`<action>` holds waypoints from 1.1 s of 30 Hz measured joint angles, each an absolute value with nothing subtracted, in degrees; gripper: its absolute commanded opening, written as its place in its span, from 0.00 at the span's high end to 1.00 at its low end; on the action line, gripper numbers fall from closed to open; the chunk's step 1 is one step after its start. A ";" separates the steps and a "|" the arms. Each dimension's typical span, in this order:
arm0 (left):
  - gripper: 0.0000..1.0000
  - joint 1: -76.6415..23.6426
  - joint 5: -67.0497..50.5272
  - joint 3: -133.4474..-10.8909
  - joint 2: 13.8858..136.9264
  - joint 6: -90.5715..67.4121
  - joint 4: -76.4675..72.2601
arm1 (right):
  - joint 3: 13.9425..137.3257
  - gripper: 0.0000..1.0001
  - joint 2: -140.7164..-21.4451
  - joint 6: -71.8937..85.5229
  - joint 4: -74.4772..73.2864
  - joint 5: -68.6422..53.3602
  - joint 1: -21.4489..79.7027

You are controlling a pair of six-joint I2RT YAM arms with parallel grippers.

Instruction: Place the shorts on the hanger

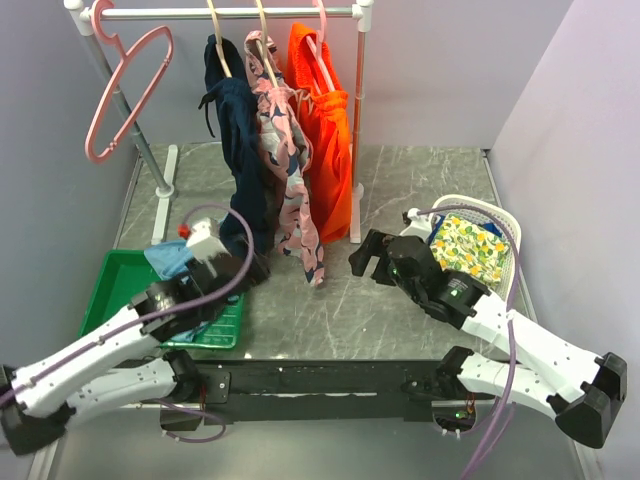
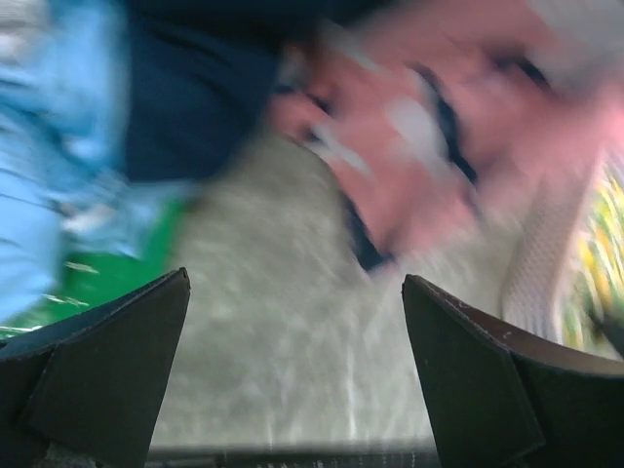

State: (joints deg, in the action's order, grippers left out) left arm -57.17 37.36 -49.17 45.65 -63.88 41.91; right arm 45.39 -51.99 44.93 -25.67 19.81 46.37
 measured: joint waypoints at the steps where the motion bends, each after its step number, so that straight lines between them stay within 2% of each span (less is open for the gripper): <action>1: 0.04 -52.99 36.51 -48.93 46.19 -63.44 41.82 | 44.97 0.00 -51.99 44.93 -25.47 19.73 46.37; 4: 0.04 -34.61 30.81 -46.85 46.24 -60.88 39.66 | 43.20 0.00 -52.01 45.10 -24.32 18.76 46.37; 8: 0.02 -18.11 24.67 -44.29 46.35 -58.43 37.60 | 42.72 0.00 -53.10 45.17 -23.33 17.50 46.37; 10: 0.08 -11.49 21.30 -42.54 46.92 -57.47 35.79 | 42.72 0.00 -53.63 45.17 -23.00 16.95 46.37; 13: 0.23 -3.22 16.99 -39.94 49.63 -56.47 32.60 | 42.72 0.00 -54.26 45.12 -22.39 16.19 46.37; 15: 0.43 0.34 15.18 -38.96 52.42 -56.16 30.57 | 42.72 0.00 -54.65 45.12 -21.82 15.68 46.37; 16: 0.51 1.28 14.72 -38.85 53.78 -56.34 29.93 | 42.72 0.00 -54.83 45.10 -21.61 15.42 46.37; 17: 0.53 1.89 15.05 -38.89 55.27 -56.34 29.52 | 42.72 0.00 -55.00 45.10 -21.50 15.29 46.37; 19: 0.52 2.09 16.32 -38.96 57.14 -57.32 29.80 | 42.72 0.00 -55.33 45.08 -21.39 15.11 46.37; 21: 0.47 2.09 18.17 -38.83 57.76 -58.37 30.74 | 42.72 0.00 -55.48 45.08 -21.39 15.05 46.37; 22: 0.42 2.11 18.90 -38.63 57.58 -58.74 30.79 | 42.65 0.00 -55.48 45.08 -21.23 15.03 46.37; 23: 0.29 2.11 19.81 -38.20 57.23 -59.37 30.50 | 42.59 0.00 -55.48 45.10 -20.95 14.92 46.37; 24: 0.27 2.13 20.45 -37.76 56.99 -59.79 30.37 | 42.46 0.00 -55.48 45.10 -20.51 14.72 46.37; 31: 0.28 2.22 21.91 -35.35 58.76 -64.38 29.87 | 41.91 0.00 -56.51 45.10 -19.66 13.32 46.37; 33: 0.32 2.22 22.63 -35.35 59.24 -65.47 30.50 | 41.87 0.00 -56.47 45.12 -19.66 13.39 46.37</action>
